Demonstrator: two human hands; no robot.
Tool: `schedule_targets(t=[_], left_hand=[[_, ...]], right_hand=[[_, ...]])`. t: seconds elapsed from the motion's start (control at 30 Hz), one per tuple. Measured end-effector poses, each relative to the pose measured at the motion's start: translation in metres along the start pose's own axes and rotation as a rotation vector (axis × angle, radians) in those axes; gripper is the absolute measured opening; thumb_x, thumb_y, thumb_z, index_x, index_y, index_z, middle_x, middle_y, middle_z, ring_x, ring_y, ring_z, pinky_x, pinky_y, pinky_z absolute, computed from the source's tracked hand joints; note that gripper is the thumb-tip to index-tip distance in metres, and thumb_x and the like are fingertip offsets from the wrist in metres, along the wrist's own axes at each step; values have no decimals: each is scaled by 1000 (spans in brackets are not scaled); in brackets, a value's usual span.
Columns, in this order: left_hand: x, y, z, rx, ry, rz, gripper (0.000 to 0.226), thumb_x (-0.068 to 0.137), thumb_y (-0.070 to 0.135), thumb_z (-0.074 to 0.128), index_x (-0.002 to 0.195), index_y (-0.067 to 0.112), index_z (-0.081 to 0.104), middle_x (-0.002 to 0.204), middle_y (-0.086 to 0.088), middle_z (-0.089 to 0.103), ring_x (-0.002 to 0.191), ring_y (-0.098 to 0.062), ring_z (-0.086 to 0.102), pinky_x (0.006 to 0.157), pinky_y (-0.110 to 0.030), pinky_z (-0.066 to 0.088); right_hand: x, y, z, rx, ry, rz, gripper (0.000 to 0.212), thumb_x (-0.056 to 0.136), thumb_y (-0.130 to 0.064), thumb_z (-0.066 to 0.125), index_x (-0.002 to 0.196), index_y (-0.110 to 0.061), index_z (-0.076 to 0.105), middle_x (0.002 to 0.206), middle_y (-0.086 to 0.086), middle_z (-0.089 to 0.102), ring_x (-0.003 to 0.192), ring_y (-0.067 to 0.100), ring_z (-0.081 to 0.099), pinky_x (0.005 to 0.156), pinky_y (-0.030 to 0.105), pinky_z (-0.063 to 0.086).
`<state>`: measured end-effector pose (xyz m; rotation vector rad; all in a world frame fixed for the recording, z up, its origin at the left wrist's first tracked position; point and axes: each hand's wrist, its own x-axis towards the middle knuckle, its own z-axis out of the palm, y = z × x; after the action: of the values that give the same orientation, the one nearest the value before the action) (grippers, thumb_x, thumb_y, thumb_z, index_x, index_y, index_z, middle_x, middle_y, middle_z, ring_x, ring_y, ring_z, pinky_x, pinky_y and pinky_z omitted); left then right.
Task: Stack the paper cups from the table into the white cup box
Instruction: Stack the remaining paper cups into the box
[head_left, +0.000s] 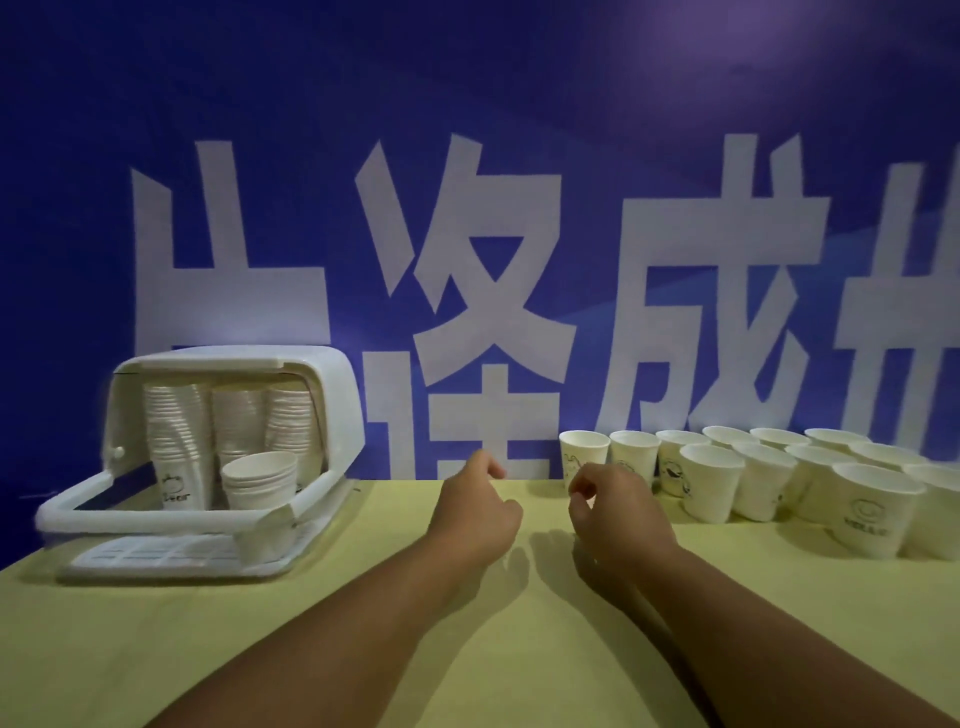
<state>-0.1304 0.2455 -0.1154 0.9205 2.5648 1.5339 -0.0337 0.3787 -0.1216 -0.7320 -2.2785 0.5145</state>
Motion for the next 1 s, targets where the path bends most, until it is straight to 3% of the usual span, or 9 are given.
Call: schedule_targets(t=[0.13,0.27,0.4,0.47,0.57,0.63,0.73,0.83,1.0], left_hand=[[23,9,46,-106,-42,-64,66,94,5,65,142,39,33,112,-6,63,86,-17,65,66,-28,61],[35,16,76,167,-121,37,102,96,9,64,155,54,-6,142,-3,51,106,-19,62,78,-28,56],[50,16,88,482,-148,174,117,91,12,65,148,60,-26,127,-4,56,91,-15,62,81,-33,60],[54,14,95,575,-120,217,118,88,13,67,151,57,-22,130,-2,56,97,-19,63,84,-36,61],[57,11,103,569,-104,275,111,88,8,66,157,52,-10,137,1,54,108,-20,61,88,-36,60],[59,11,103,549,-98,300,102,88,6,64,157,48,1,133,0,56,105,-19,61,85,-36,59],[59,11,104,497,-18,326,63,94,14,61,144,33,29,120,0,62,97,-20,62,82,-38,59],[58,12,105,428,94,346,21,105,28,54,125,26,49,109,5,63,88,-13,59,73,-26,52],[54,11,95,433,213,350,20,108,37,43,119,25,54,104,5,65,83,-11,59,67,-23,43]], right_hand=[[9,28,6,194,56,153,43,90,-19,69,128,-30,52,124,-5,59,106,13,58,89,30,52],[27,44,2,195,-75,222,85,89,-5,67,152,-36,19,148,1,45,128,21,50,96,32,48],[52,73,-4,107,-78,272,100,91,-5,61,154,-42,-8,141,6,52,97,14,61,78,29,55],[60,80,-1,118,-86,256,99,91,-9,59,153,-45,-9,133,6,57,87,12,61,71,28,57],[65,82,8,5,-34,208,90,93,-11,61,155,-39,2,135,5,55,103,18,60,84,32,53],[66,82,11,18,-3,218,75,94,-10,60,151,-35,17,127,7,59,104,21,61,82,33,53],[68,82,13,-24,37,222,44,95,-9,56,133,-24,40,106,4,62,92,19,60,77,32,55],[68,79,17,-122,45,146,17,100,-17,51,116,-20,54,95,-1,61,85,14,58,76,28,52],[59,65,13,-196,144,38,14,102,-35,48,104,-24,56,86,-7,60,74,8,56,66,23,47]])
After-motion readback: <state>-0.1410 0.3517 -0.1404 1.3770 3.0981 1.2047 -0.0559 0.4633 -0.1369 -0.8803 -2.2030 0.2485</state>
